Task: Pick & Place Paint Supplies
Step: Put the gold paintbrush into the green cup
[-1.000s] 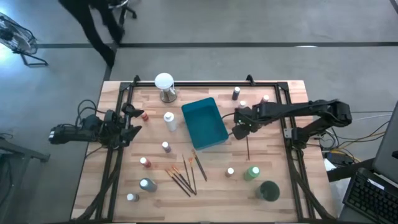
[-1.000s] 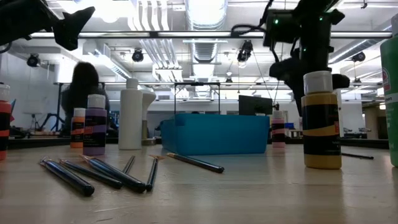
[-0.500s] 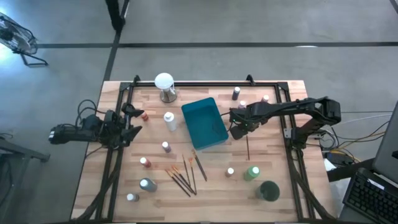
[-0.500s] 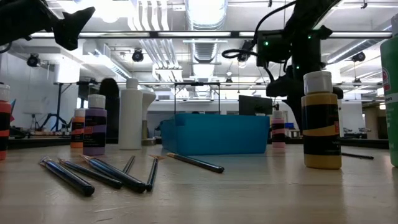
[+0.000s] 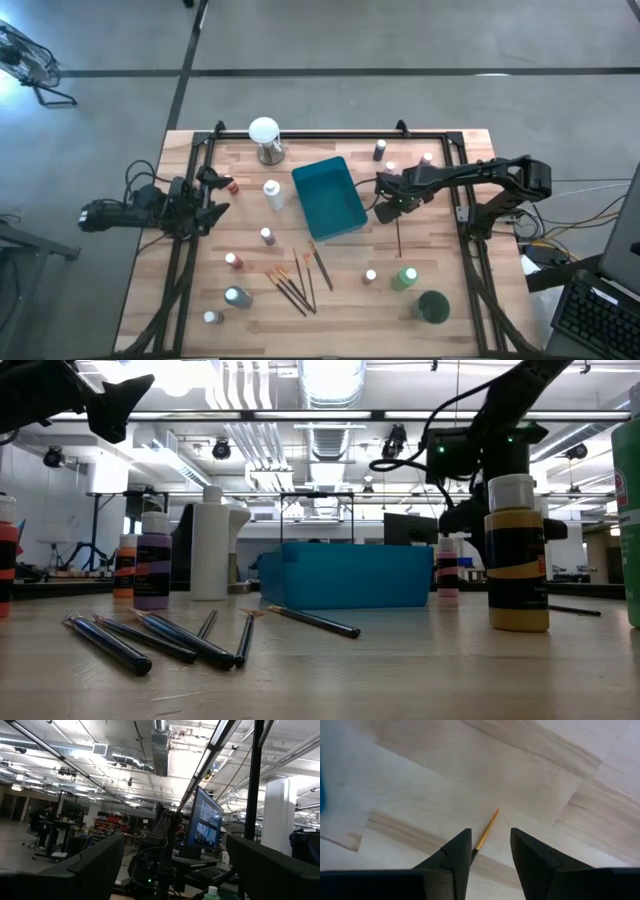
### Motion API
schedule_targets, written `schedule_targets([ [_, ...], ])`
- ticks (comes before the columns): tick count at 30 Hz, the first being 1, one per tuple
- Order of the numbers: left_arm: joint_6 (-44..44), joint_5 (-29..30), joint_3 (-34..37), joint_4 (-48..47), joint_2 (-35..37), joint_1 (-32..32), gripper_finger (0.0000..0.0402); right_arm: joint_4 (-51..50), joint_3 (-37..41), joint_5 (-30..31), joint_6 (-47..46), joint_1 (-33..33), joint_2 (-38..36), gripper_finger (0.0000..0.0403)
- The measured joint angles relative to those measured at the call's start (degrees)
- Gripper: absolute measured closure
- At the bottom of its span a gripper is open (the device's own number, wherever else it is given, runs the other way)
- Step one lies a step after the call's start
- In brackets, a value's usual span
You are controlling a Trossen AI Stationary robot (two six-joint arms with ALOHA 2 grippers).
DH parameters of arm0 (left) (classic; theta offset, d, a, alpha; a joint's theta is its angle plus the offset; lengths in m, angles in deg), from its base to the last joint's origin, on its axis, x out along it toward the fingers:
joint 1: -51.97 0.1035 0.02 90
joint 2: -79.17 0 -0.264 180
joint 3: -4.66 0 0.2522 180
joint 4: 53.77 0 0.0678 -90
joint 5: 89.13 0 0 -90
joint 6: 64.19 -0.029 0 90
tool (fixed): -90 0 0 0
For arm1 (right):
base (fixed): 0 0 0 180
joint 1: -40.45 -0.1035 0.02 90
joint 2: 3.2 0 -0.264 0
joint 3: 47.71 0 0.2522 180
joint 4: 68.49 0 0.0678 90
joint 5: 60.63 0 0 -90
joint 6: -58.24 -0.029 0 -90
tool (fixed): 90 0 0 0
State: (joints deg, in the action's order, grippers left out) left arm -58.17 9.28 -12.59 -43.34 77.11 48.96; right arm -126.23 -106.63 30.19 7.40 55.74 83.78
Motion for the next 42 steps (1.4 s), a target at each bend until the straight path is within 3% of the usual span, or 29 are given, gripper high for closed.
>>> schedule_targets([
  [9, 0.0, 0.0, 0.0, 0.2, 0.0, 0.0, 0.0046, 3.7, 0.5, 0.2, 0.2, 0.4, 1.7, 0.0262],
  [37, 0.0, 0.0, 0.0, 0.2, 0.0, 0.0, 0.0046, 4.1, 0.5, 0.2, 3.5, 2.6, 3.8, 0.0389],
  [42, 0.0, 0.0, 0.0, 0.2, 0.0, 0.0, 0.0046, 4.1, 0.5, 0.2, 3.5, 2.7, 3.8, 0.0394],
])
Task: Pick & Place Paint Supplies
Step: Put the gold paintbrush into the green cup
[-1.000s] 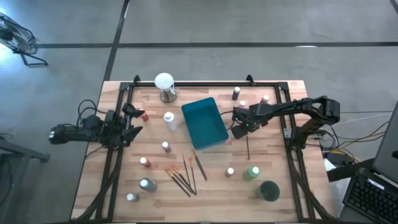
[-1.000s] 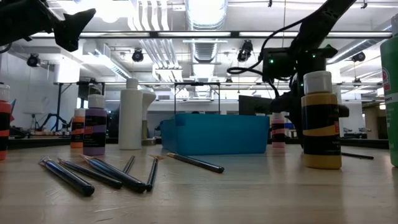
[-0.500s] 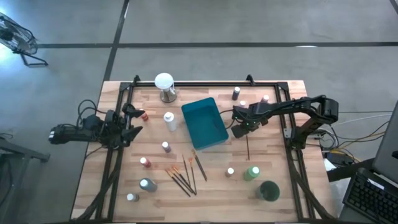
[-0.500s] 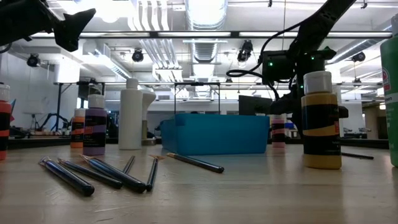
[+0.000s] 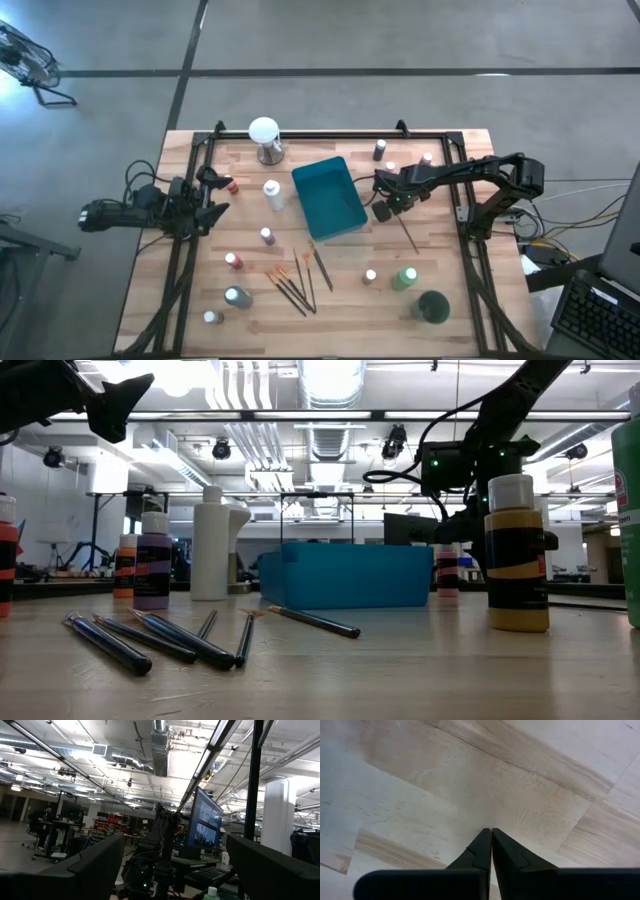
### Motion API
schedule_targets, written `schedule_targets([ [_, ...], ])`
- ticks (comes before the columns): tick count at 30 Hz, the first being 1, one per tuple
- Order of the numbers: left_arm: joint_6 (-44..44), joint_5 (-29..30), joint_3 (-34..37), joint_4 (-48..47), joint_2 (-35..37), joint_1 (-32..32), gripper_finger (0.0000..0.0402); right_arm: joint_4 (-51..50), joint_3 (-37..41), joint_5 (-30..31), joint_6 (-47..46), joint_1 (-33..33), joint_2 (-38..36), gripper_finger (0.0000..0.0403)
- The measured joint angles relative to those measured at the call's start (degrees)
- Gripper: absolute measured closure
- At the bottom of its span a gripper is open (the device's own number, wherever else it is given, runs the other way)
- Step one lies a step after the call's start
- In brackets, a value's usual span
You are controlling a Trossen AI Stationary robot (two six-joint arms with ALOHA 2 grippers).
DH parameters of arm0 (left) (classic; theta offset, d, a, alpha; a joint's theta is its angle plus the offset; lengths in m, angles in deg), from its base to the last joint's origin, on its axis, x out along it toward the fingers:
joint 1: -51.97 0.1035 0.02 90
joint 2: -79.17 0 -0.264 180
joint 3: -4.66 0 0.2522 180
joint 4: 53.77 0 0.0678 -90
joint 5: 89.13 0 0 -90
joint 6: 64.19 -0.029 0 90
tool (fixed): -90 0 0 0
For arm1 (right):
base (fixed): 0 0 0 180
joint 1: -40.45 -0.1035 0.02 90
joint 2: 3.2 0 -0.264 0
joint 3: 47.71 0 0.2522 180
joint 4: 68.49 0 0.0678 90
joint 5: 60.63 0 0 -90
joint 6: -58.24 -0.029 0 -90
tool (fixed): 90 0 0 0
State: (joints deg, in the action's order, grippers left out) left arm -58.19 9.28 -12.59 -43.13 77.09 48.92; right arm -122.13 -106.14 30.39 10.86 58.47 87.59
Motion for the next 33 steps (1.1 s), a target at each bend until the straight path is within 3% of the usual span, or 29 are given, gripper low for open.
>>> schedule_targets([
  [9, 0.0, 0.0, 0.0, 0.0, 0.0, 0.0, 0.0046, 0.0, 0.3, 0.5, -0.2, 0.0, -1.6, 0.0395],
  [15, 0.0, 0.0, 0.0, 0.0, 0.0, 0.0, 0.0046, 0.4, 0.3, 0.4, -1.1, 0.0, -6.6, 0.0395],
  [24, 0.0, 0.0, 0.0, 0.0, 0.0, 0.0, 0.0046, 4.3, 0.2, 0.8, -1.2, -0.6, -21.0, 0.0395],
  [33, 0.0, 0.0, 0.0, 0.0, 0.0, 0.0, 0.0046, 11.0, 0.2, 5.5, 7.3, -6.4, -37.0, 0.0395],
])
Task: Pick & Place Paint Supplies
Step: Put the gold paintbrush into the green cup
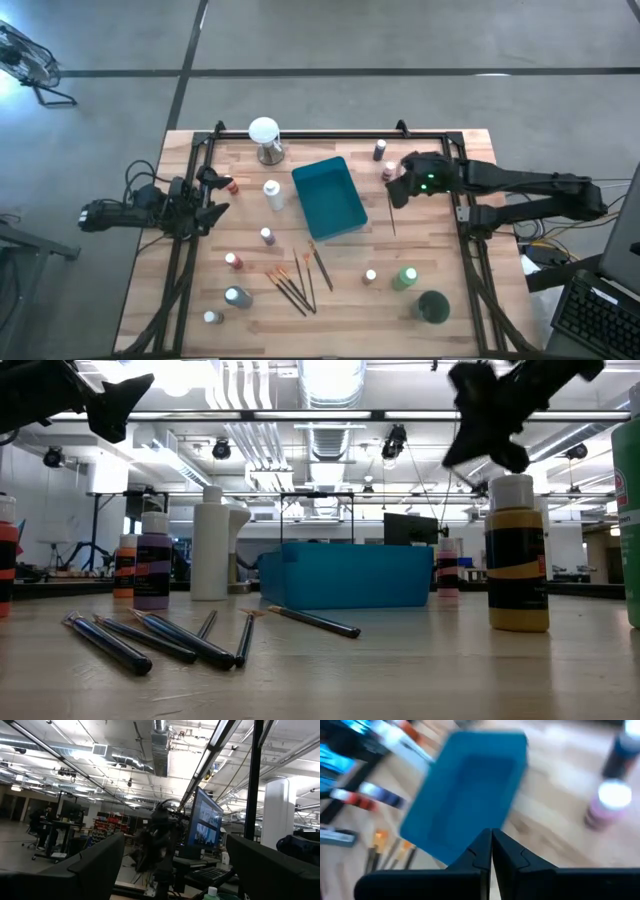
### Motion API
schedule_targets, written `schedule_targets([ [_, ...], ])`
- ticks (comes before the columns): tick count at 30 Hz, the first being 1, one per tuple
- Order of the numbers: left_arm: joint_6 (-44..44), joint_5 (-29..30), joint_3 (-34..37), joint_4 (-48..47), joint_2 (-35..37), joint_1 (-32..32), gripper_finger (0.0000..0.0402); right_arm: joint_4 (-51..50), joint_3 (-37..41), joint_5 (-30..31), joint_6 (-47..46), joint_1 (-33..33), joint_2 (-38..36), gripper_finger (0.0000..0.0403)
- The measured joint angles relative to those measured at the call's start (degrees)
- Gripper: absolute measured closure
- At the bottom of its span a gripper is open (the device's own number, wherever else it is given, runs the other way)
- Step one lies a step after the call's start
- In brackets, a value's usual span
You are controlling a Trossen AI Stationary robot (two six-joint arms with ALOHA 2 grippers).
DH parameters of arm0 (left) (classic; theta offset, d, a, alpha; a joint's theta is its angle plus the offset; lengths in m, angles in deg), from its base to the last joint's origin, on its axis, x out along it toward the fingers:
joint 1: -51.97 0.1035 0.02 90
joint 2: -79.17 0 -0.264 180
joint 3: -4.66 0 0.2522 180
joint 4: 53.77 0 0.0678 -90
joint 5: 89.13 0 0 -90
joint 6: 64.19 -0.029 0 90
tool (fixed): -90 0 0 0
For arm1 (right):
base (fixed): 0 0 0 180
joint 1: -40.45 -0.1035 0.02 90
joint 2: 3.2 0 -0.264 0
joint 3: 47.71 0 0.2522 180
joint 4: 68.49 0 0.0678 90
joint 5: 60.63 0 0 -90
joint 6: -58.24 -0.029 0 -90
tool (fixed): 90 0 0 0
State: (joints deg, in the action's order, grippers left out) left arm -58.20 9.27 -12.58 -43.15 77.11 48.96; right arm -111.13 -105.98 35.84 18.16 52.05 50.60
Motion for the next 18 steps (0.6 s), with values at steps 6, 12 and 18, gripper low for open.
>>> schedule_targets([
  [6, 0.0, 0.0, 0.0, 0.0, 0.0, 0.0, 0.0046, 2.9, 0.0, -0.1, 14.0, -5.4, -8.4, 0.0395],
  [12, 1.2, 0.0, 0.0, 0.0, 0.0, 0.0, 0.0046, 2.8, 0.0, -1.0, 23.3, -12.8, -16.6, 0.0395],
  [18, 2.6, 0.1, 0.0, 0.0, 0.0, -0.1, 0.0046, 5.6, 0.0, -3.5, 29.6, -21.7, -22.9, 0.0395],
])
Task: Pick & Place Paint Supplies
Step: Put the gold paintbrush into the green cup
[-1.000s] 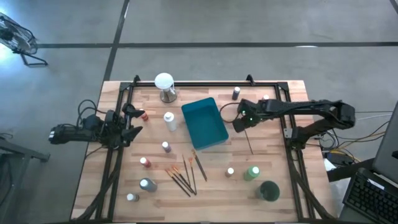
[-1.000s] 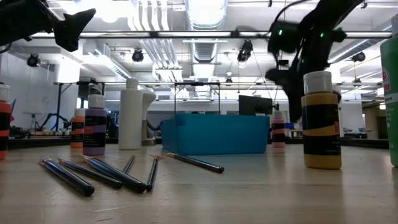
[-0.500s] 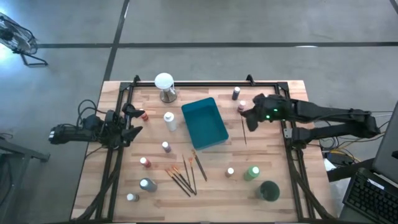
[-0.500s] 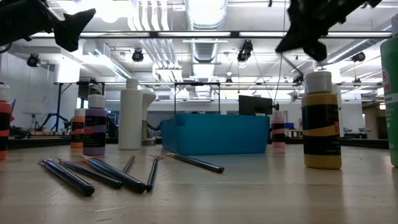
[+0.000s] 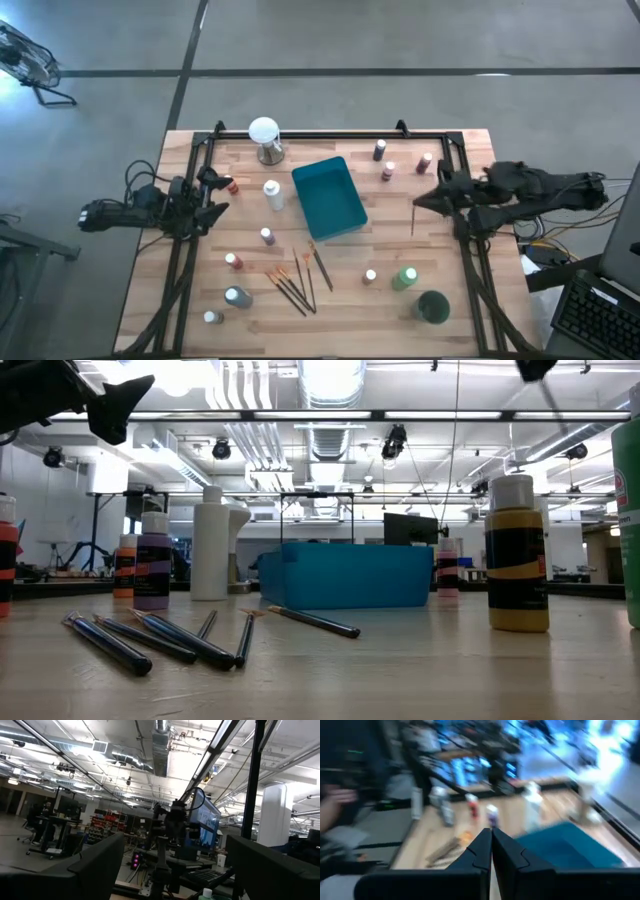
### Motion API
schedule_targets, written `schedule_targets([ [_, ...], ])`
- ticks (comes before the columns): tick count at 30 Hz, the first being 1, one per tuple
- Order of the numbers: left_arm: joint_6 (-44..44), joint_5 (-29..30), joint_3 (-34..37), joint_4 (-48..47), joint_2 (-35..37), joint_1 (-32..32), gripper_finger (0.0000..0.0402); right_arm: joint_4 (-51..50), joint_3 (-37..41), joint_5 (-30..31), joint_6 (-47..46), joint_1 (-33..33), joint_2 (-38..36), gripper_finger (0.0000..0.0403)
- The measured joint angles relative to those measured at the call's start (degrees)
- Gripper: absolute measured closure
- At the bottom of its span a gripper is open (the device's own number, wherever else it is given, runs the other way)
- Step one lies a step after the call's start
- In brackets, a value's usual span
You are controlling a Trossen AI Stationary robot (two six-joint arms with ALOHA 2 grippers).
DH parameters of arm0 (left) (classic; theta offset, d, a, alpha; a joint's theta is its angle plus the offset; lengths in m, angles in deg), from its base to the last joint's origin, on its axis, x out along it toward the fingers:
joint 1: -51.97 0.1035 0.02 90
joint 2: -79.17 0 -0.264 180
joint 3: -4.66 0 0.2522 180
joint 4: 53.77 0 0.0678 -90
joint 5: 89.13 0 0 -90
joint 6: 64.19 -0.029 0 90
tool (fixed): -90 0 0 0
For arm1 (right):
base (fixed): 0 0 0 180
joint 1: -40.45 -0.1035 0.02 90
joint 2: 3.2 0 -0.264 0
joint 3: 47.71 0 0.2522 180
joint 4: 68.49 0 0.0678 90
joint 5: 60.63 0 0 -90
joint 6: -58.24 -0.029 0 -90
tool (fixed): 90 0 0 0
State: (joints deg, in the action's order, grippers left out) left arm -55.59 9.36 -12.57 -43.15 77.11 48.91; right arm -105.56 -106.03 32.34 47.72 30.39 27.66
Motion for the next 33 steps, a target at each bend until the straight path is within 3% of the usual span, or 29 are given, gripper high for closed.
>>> schedule_targets([
  [7, 0.4, 0.1, 0.0, 0.0, 0.0, 0.0, 0.0046, 4.3, 0.0, -6.0, 4.6, -9.3, -1.2, 0.0395],
  [16, 0.4, 0.2, 0.0, 0.0, 0.0, 0.0, 0.0046, 12.7, 4.4, -5.3, 5.3, -22.8, 1.2, 0.0395],
  [27, 0.4, 0.6, 0.0, 0.0, 0.0, 0.0, 0.0046, 23.5, 8.1, 17.6, 3.4, -44.1, 4.9, 0.0395],
  [33, 0.4, 0.6, 0.0, 0.0, 0.0, 0.0, 0.0046, 23.8, 7.7, 35.4, 1.0, -54.1, 12.3, 0.0395],
])
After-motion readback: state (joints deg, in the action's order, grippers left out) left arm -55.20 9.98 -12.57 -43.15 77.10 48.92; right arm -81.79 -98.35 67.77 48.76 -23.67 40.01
